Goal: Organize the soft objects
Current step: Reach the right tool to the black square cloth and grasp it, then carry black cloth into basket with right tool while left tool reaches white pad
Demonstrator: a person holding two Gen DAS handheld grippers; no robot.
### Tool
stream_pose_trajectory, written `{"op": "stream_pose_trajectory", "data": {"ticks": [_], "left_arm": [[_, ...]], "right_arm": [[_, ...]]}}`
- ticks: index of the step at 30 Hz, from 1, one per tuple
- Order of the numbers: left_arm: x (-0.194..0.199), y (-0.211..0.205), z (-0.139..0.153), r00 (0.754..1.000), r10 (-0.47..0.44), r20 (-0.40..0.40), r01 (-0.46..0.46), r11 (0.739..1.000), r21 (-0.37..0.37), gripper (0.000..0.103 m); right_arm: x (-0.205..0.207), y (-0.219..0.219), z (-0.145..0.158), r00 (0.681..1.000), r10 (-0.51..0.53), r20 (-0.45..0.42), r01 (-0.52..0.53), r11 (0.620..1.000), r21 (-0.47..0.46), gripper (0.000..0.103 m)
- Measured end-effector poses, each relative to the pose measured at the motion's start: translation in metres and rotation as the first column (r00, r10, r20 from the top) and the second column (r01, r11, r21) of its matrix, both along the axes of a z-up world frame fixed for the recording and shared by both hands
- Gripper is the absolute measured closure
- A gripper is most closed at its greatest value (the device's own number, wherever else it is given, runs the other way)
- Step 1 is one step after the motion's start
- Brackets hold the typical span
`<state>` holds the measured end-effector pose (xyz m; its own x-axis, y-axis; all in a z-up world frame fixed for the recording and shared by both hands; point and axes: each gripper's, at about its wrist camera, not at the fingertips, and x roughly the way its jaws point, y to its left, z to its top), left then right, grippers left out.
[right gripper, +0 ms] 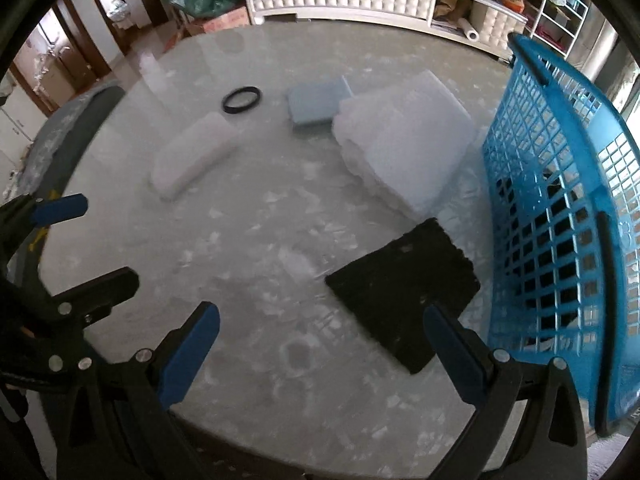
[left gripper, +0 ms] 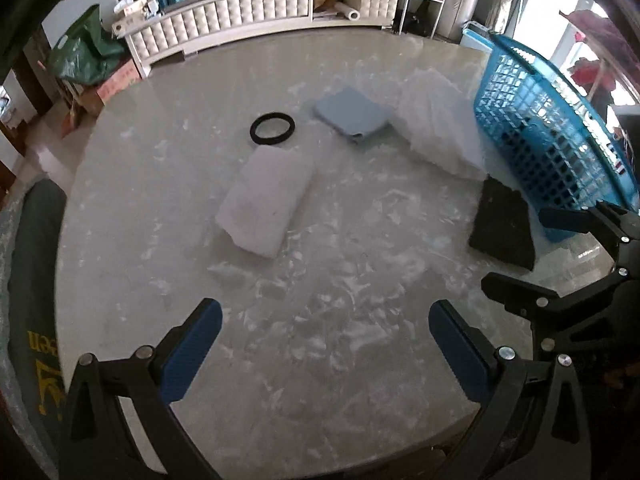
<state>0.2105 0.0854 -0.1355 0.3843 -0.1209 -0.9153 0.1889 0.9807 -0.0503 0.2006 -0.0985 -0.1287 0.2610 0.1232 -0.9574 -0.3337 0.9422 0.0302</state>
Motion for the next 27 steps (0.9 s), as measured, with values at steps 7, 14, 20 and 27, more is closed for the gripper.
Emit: {"op": "stream_pose_trajectory", "data": {"ticks": [7,14,20,27], "left_arm": [[0.024,0.0,-0.016,1.0,0.012,-0.016,-0.012,1.0,-0.011,0.0],[0.031,-0.002,-0.019,1.0,0.013,-0.007,-0.013,1.0,0.004,0.0],[0.029,0.003,-0.017,1.0,0.01,0.009,-0.01,1.0,0.016,0.0],[0.024,0.025,-0.004,0.999,0.023,0.043,-0.023,1.0,0.005,0.0]], "right_arm": [[0.021,-0.008,-0.026,0.999,-0.04,-0.026,0.039,0.998,-0.057,0.009],[0.027,-0.008,-0.045,0.998,-0.043,-0.053,0.038,0.994,-0.101,0.03],[0.022,-0.01,-0.042,0.999,-0.019,-0.029,0.016,0.996,-0.09,0.045],[0.007,-0.019,-0.025,0.999,-0.028,-0.018,0.026,0.995,-0.1,0.087]]}}
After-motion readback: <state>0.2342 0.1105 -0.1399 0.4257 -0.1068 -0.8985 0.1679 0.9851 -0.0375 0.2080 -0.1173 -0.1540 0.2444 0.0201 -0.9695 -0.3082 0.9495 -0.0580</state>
